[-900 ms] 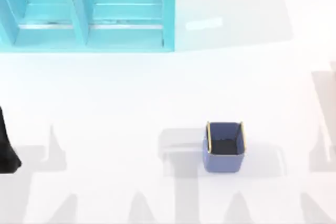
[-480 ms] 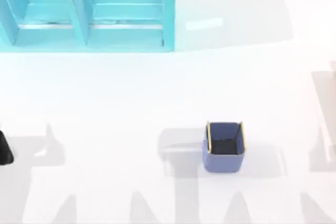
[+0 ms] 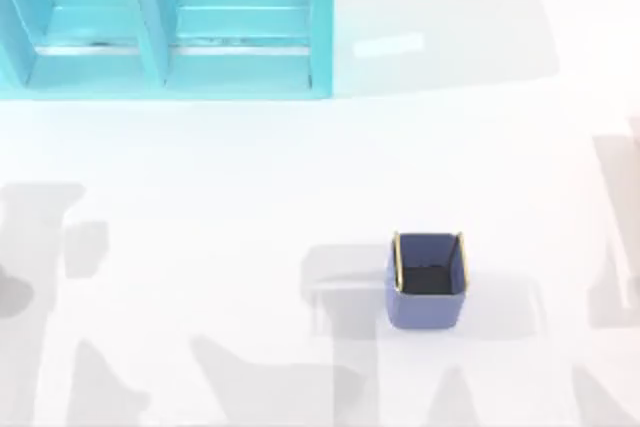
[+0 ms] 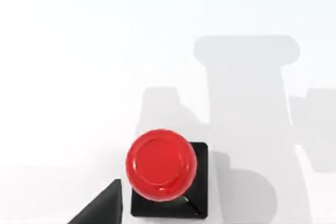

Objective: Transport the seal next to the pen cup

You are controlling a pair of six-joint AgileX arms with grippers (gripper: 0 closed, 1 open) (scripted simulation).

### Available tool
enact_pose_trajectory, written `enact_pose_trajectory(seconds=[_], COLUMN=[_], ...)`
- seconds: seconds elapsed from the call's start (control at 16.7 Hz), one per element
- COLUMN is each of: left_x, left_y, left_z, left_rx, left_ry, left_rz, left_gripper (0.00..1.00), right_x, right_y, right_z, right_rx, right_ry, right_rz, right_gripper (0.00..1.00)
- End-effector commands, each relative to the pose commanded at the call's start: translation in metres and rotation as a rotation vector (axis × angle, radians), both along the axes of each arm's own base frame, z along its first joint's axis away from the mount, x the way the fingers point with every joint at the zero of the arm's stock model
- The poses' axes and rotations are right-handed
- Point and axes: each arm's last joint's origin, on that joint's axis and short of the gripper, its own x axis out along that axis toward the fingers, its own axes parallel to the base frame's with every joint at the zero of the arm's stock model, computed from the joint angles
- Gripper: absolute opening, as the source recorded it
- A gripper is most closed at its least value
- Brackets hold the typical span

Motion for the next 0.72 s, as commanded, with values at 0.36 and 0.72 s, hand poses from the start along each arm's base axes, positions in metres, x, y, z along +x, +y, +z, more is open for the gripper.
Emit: enact_pose_trajectory(seconds=[0.36,0.72], left_x=[0.080,0.127], left_y=[0.031,0.055], left_z=[0.003,-0.005], left_rx=[-0.044,-0.087], left_ry=[0.506,0.730], left_rz=[0.002,-0.006], left_gripper=[1.00,1.00], right_x=[0.000,0.000], right_y=[0.000,0.000], right_z=[0.000,0.000], right_rx=[0.000,0.000], right_ry=[0.000,0.000], right_rz=[0.000,0.000], right_gripper=[1.00,1.00])
